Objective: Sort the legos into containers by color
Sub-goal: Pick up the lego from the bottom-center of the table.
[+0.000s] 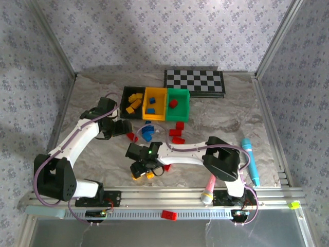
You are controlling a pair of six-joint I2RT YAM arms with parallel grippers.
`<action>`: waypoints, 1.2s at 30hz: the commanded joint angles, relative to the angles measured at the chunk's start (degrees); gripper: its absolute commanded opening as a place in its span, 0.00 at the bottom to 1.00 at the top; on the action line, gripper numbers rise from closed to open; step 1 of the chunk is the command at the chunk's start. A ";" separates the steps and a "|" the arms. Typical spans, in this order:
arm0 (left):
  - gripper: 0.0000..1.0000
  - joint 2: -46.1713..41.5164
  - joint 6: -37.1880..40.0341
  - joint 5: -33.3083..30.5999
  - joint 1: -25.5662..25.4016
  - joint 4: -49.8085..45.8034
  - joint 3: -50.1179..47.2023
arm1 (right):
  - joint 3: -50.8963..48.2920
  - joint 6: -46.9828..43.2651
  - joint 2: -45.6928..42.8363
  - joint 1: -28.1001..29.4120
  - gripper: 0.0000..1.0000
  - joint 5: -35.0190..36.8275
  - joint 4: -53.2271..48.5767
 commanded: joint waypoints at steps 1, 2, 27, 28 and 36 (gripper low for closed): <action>0.77 -1.32 -0.16 0.54 0.25 0.26 -0.32 | -2.49 0.82 -3.51 -0.08 0.79 2.30 -3.31; 0.77 -1.05 -0.18 0.69 0.27 0.50 -0.26 | -3.06 1.23 -4.63 0.04 0.79 2.78 -3.35; 0.77 -0.14 -0.63 2.09 0.26 1.90 -0.81 | -5.86 4.72 -1.62 1.98 0.60 2.83 -1.22; 0.77 -0.13 -0.54 1.97 0.26 1.78 -0.79 | -5.41 4.53 -1.28 1.90 0.57 2.86 -0.99; 0.77 -0.14 -0.40 1.71 0.26 1.76 -1.38 | -3.60 2.58 -2.04 1.08 0.37 3.94 -1.50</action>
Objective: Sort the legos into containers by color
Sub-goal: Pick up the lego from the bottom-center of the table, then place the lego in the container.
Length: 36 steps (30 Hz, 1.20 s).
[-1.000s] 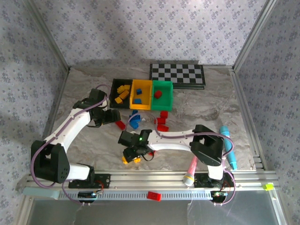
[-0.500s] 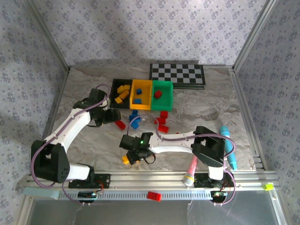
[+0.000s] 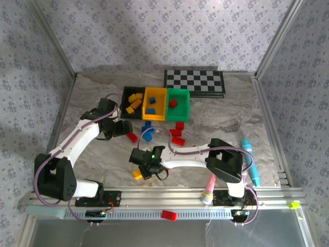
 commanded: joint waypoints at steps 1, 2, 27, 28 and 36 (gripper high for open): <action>0.77 -0.31 0.04 0.34 0.29 0.23 -0.48 | 1.31 -0.78 -0.50 -0.73 0.36 1.81 -1.24; 0.77 -0.45 0.01 0.16 0.32 0.23 -0.72 | 1.46 -1.09 -1.24 -1.02 0.36 2.10 -1.35; 0.75 -10.88 -9.49 8.51 -0.61 4.02 -14.34 | 68.17 -21.31 34.55 -27.39 0.38 0.06 -4.62; 0.75 -11.62 -9.36 8.44 -0.85 3.53 -14.52 | 71.99 -21.40 37.28 -27.74 0.39 -0.50 -5.06; 0.75 -15.16 -10.04 6.71 -4.69 0.08 -16.36 | 67.92 -24.12 35.28 -27.86 0.72 -3.03 2.07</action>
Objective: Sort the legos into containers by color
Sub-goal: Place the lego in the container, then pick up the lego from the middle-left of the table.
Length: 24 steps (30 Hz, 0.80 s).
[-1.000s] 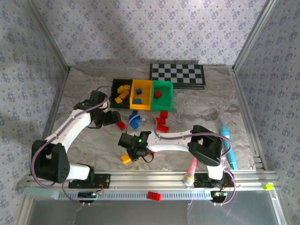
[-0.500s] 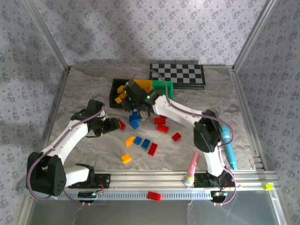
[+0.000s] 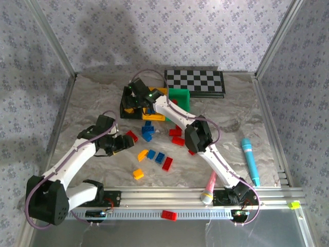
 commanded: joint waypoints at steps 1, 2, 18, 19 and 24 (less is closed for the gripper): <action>0.75 -1.41 -1.96 0.01 -2.91 -1.55 -1.13 | -5.40 -2.67 -6.60 0.70 0.72 -0.69 2.97; 0.75 -1.17 -2.56 0.07 -3.92 -1.10 -1.49 | -8.77 -3.03 -8.79 0.88 0.72 -0.60 4.13; 0.75 2.22 -10.42 -1.68 -23.06 -4.64 -6.11 | -67.74 2.17 -50.66 3.66 0.73 12.54 17.77; 0.75 1.90 -11.27 -1.61 -23.61 -4.57 -6.74 | -69.71 2.73 -51.87 4.02 0.73 13.43 17.72; 0.75 3.82 -14.62 -0.56 -26.59 0.31 -8.99 | -75.21 4.90 -55.26 5.93 0.73 17.26 17.25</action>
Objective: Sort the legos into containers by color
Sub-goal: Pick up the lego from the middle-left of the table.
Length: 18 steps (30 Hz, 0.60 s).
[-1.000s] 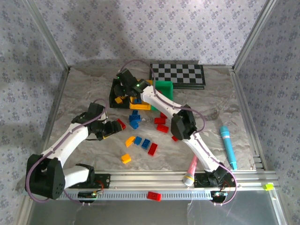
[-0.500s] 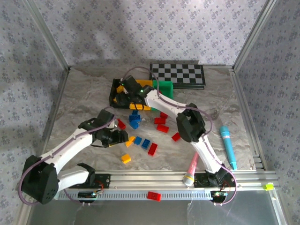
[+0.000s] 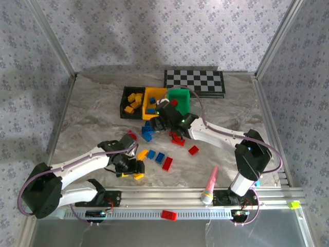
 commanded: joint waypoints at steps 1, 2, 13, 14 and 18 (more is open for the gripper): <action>0.75 2.20 -3.17 0.38 -1.94 1.73 -0.28 | -2.46 3.30 -2.51 1.36 0.73 4.22 0.84; 0.75 3.40 -3.22 -0.06 -2.62 1.71 0.44 | -3.39 3.77 -2.71 1.63 0.73 4.13 1.09; 0.66 7.63 -2.54 -4.66 -5.99 0.52 4.02 | -5.36 4.00 -4.03 4.65 0.73 8.34 -0.46; 0.64 7.63 -2.44 -4.64 -5.96 0.51 4.15 | -5.57 4.11 -4.29 4.66 0.73 8.51 -0.46; 0.48 7.89 -2.55 -3.92 -6.09 1.26 4.16 | -6.40 4.47 -5.25 4.71 0.73 9.22 -0.45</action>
